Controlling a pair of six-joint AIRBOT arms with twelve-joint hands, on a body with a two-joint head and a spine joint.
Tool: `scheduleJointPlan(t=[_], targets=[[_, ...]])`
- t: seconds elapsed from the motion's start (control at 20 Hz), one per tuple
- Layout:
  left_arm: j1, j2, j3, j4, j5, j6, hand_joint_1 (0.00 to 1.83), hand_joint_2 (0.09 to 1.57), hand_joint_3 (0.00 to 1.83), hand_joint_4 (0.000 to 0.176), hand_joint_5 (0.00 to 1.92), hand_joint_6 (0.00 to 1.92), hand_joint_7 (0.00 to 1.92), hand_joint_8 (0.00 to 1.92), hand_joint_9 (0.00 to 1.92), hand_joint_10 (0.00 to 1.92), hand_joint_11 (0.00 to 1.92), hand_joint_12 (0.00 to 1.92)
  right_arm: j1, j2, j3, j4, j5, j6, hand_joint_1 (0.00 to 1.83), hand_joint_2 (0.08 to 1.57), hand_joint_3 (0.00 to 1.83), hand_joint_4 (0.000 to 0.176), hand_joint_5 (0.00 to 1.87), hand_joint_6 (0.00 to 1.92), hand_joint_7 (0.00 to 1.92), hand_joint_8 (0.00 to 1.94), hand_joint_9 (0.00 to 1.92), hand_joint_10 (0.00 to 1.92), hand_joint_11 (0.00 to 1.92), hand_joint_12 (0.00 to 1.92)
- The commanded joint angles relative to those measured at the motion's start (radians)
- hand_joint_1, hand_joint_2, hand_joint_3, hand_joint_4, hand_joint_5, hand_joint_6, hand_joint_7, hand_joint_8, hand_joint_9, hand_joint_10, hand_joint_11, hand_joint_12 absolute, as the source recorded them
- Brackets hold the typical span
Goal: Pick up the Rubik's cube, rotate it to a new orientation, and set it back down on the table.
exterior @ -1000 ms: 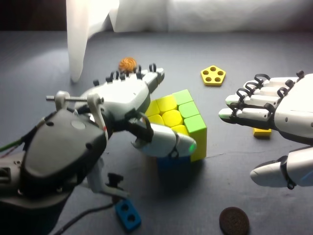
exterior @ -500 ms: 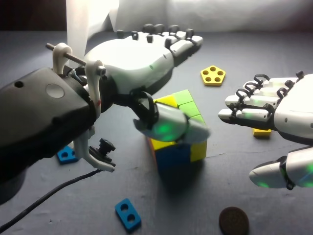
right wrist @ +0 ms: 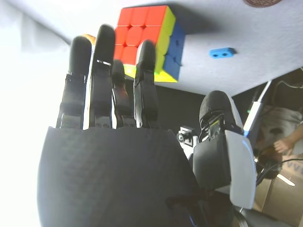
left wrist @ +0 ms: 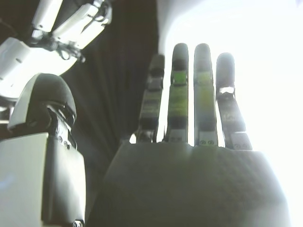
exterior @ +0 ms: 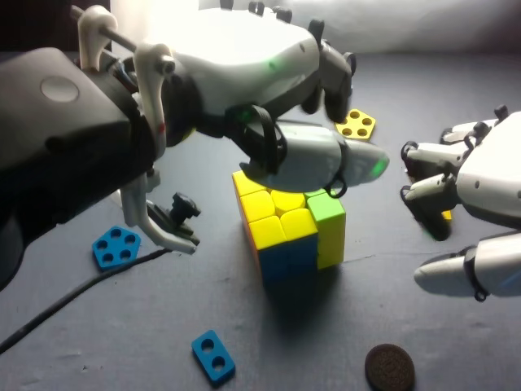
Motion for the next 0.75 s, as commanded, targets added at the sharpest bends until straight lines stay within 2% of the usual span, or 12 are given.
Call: scheduleJointPlan(t=[0.0,0.1,0.15,0.2,0.3,0.35,0.4,0.5,0.55,0.6,0.7], targets=[[-0.020,0.008,-0.001,0.035,-0.035,0.002,0.21,1.24,0.01,0.000,0.62,1.24,0.64,1.52,0.61,1.64,0.47,1.82,0.012,0.003,-0.004,-0.006,0.110,0.014,0.04,1.24,0.01,0.000,0.66,1.32,0.76,1.46,0.53,1.73,0.43,1.92],[-0.034,0.009,0.000,0.037,-0.026,0.006,0.22,1.25,0.00,0.000,0.70,1.29,0.73,1.58,0.68,1.72,0.54,1.91,0.012,0.003,-0.004,-0.006,0.153,0.038,0.07,1.23,0.00,0.000,0.73,1.29,0.83,1.48,0.61,1.70,0.52,1.92],[-0.040,0.010,0.001,0.043,-0.013,0.006,0.20,1.26,0.00,0.000,0.70,1.44,0.74,1.65,0.69,1.78,0.54,1.92,0.012,0.003,-0.004,-0.006,0.171,0.046,0.07,1.23,0.00,0.000,0.75,1.30,0.85,1.49,0.65,1.68,0.55,1.92],[-0.052,0.011,0.003,0.052,0.010,0.006,0.19,1.26,0.00,0.000,0.68,1.60,0.77,1.72,0.72,1.83,0.50,1.92,0.011,0.003,-0.004,-0.006,0.210,0.062,0.04,1.24,0.00,0.000,0.75,1.34,0.86,1.56,0.68,1.75,0.58,1.92],[-0.061,0.011,0.002,0.066,0.021,0.006,0.20,1.26,0.00,0.000,0.66,1.62,0.77,1.73,0.73,1.84,0.51,1.92,0.012,0.003,-0.004,-0.006,0.236,0.074,0.05,1.24,0.00,0.000,0.76,1.35,0.88,1.57,0.71,1.78,0.60,1.92],[-0.065,0.011,0.002,0.073,0.028,0.006,0.20,1.27,0.00,0.000,0.64,1.62,0.75,1.74,0.71,1.86,0.51,1.92,0.012,0.003,-0.004,-0.006,0.242,0.079,0.05,1.24,0.00,0.000,0.76,1.40,0.88,1.59,0.74,1.84,0.65,1.92],[-0.069,0.012,0.002,0.082,0.033,0.007,0.22,1.26,0.00,0.000,0.64,1.58,0.74,1.74,0.71,1.85,0.56,1.92,0.012,0.003,-0.004,-0.006,0.242,0.080,0.09,1.23,0.00,0.000,0.70,1.56,0.83,1.68,0.70,1.81,0.61,1.92],[-0.072,0.018,0.000,0.095,0.039,0.007,0.22,1.26,0.00,0.000,0.64,1.59,0.75,1.72,0.71,1.83,0.55,1.92,0.011,0.003,-0.005,-0.006,0.236,0.079,0.09,1.23,0.00,0.000,0.70,1.58,0.84,1.69,0.71,1.82,0.61,1.92],[-0.073,0.025,-0.005,0.103,0.041,0.007,0.19,1.27,0.00,0.000,0.65,1.60,0.75,1.71,0.70,1.82,0.54,1.92,0.011,0.003,-0.005,-0.006,0.235,0.079,0.09,1.23,0.00,0.000,0.70,1.60,0.83,1.72,0.71,1.89,0.61,1.92],[-0.073,0.031,-0.009,0.107,0.041,0.007,0.20,1.26,0.00,0.000,0.63,1.61,0.75,1.73,0.70,1.84,0.52,1.92,0.011,0.003,-0.005,-0.006,0.235,0.079,0.10,1.24,0.00,0.000,0.65,1.70,0.82,1.82,0.75,1.92,0.63,1.92],[-0.068,0.047,-0.019,0.114,0.041,0.007,0.19,1.26,0.00,0.000,0.63,1.60,0.74,1.74,0.69,1.84,0.54,1.92,0.012,0.003,-0.005,-0.006,0.236,0.079,0.09,1.24,0.00,0.000,0.66,1.76,0.83,1.88,0.81,1.92,0.67,1.92]])
